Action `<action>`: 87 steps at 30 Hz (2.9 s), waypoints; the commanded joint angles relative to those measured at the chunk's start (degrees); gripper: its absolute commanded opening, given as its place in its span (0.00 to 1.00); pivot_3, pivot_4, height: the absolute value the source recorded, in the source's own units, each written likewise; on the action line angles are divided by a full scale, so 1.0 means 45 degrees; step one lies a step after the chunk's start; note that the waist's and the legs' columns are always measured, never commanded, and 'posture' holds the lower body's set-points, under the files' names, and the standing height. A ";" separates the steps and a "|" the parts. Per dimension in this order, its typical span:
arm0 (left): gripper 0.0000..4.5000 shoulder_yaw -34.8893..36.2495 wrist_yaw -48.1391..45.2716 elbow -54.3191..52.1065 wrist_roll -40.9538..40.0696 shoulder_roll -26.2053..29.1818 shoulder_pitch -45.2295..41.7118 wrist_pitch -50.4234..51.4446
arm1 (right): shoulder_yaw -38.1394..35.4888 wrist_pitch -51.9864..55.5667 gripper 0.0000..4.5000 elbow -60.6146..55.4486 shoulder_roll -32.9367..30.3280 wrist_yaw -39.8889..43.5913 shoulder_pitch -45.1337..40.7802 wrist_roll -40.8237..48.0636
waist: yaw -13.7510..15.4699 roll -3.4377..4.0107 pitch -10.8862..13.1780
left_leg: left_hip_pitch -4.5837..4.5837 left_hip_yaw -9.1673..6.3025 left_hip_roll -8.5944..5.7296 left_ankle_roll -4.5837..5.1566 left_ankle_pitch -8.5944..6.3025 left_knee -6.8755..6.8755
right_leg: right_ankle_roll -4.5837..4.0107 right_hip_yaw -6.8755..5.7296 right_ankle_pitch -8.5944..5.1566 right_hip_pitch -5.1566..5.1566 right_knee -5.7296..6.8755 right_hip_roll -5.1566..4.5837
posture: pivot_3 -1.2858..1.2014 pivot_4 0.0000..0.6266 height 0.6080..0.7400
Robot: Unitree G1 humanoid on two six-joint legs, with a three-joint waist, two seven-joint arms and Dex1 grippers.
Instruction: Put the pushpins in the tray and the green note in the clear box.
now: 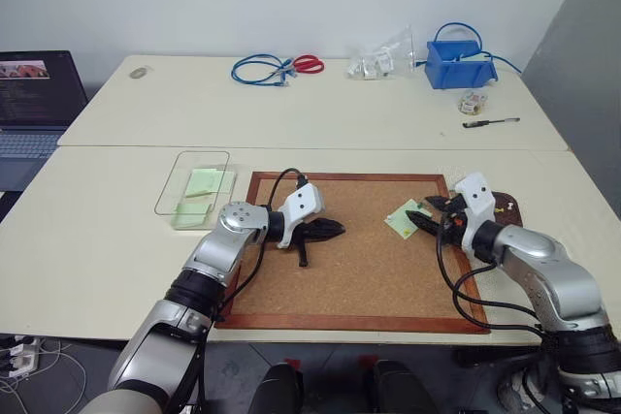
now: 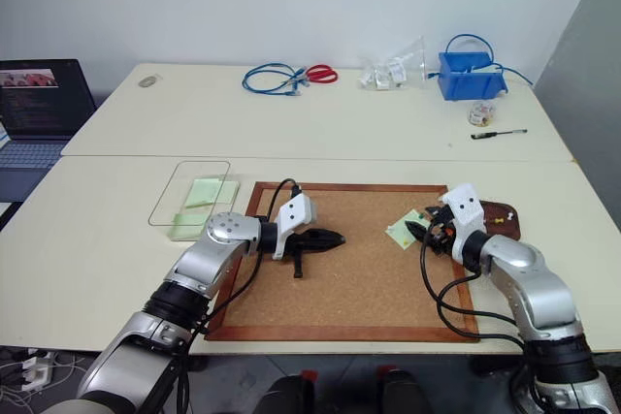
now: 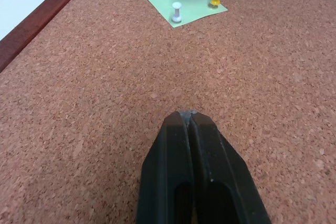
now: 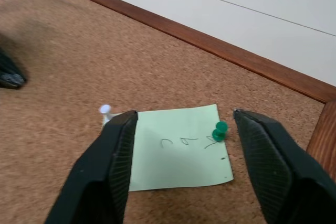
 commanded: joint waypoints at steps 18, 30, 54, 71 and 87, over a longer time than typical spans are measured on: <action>0.00 -0.0467 -0.0751 -0.0351 0.0376 0.0282 0.0278 0.0977 | -0.0403 -0.1182 0.52 0.1444 0.0895 0.0218 -0.0311 -0.0313 | -0.0014 0.0004 -0.0002 | 0.0002 0.0001 0.0002 0.0000 0.0000 -0.0001 | -0.0001 0.0002 0.0000 -0.0003 0.0008 0.0001 | 0.52 0.24 1.00; 0.00 -0.0855 -0.0307 0.0598 0.1451 0.0323 0.0198 0.0219 | -0.0743 -0.1199 0.01 0.1252 0.1030 0.0093 -0.0288 -0.0328 | -0.0011 0.0011 -0.0008 | 0.0021 0.0003 0.0002 0.0000 0.0000 -0.0001 | -0.0001 0.0004 0.0000 0.0010 0.0012 0.0001 | 0.52 0.24 1.00; 0.00 -0.0787 0.0263 0.2853 0.1810 -0.0289 -0.0689 -0.0519 | -0.1954 0.0678 0.01 -0.1745 0.0569 0.0070 -0.1048 0.1219 | 0.0057 0.0033 -0.0050 | 0.0227 -0.0022 -0.0006 0.0009 0.0001 -0.0012 | 0.0009 -0.0018 -0.0001 0.0239 -0.0031 -0.0002 | 0.52 0.24 1.00; 0.00 -0.0910 0.0030 0.2765 0.1765 -0.0349 -0.0679 -0.0595 | -0.3941 0.2104 0.01 -0.1260 -0.0141 -0.3260 0.0234 -0.0467 | 0.0063 0.0040 -0.0060 | 0.0226 -0.0017 -0.0010 0.0009 0.0002 -0.0015 | 0.0019 -0.0006 0.0003 0.0243 -0.0042 -0.0005 | 0.52 0.24 1.00; 0.00 -0.0909 -0.0036 0.2885 0.1819 -0.0366 -0.0820 -0.0706 | -0.4905 0.2817 0.26 0.0333 0.0922 -0.4533 -0.0095 -0.0167 | 0.0071 0.0044 -0.0067 | 0.0224 -0.0020 -0.0013 0.0010 0.0002 -0.0017 | 0.0022 -0.0006 0.0002 0.0244 -0.0044 -0.0004 | 0.52 0.24 1.00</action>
